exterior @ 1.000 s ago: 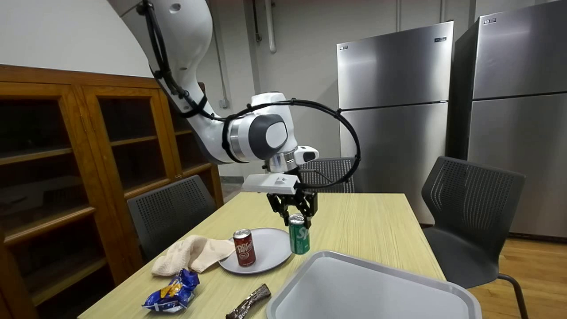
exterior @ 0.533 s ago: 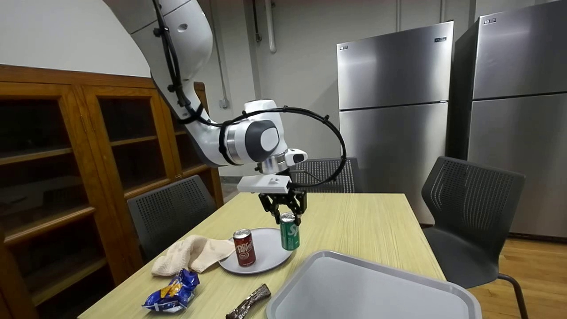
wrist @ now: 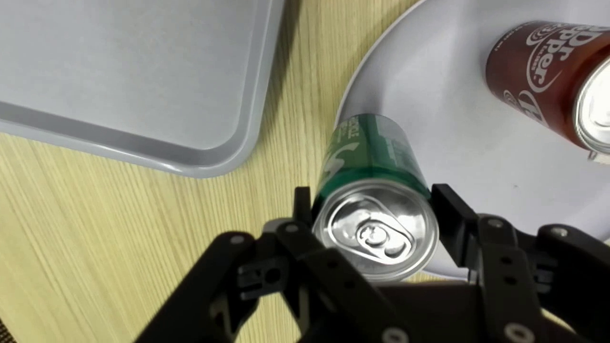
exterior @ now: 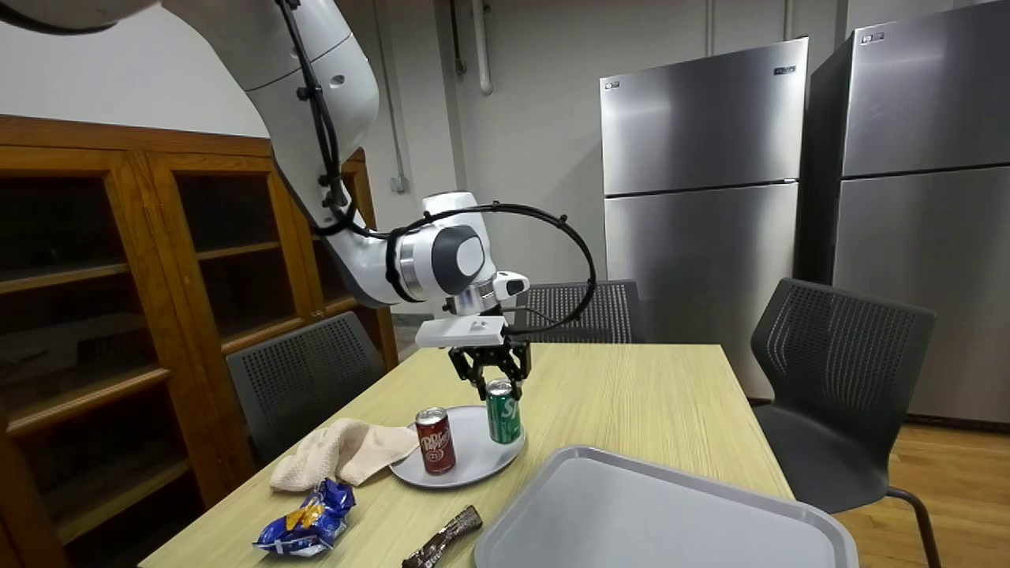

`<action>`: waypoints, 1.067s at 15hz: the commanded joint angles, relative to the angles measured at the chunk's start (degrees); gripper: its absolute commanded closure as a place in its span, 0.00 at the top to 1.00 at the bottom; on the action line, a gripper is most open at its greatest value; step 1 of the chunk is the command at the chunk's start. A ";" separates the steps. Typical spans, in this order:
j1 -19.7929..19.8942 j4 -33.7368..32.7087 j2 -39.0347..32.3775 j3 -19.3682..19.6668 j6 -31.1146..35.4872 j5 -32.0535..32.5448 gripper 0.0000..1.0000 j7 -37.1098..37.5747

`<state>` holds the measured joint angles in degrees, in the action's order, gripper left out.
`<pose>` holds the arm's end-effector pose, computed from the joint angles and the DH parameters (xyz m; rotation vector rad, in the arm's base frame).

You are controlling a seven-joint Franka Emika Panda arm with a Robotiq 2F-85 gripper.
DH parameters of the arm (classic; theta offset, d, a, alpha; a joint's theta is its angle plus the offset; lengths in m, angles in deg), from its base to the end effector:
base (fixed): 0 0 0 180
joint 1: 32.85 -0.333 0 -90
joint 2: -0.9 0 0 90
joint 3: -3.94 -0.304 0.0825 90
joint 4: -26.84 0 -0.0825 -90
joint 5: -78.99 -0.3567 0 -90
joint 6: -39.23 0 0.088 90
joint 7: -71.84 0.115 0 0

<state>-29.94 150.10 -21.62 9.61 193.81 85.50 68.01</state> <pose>0.5603 -0.0806 0.2343 3.0239 0.0400 0.2161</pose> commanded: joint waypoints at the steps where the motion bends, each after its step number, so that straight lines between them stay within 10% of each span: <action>1: -0.96 -3.54 -1.64 -0.41 -2.24 1.80 0.39 -0.51; 16: -4.83 -6.27 -4.87 -0.30 -1.95 5.06 0.39 0.85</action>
<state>-34.13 145.63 -26.02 8.96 193.36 88.89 68.04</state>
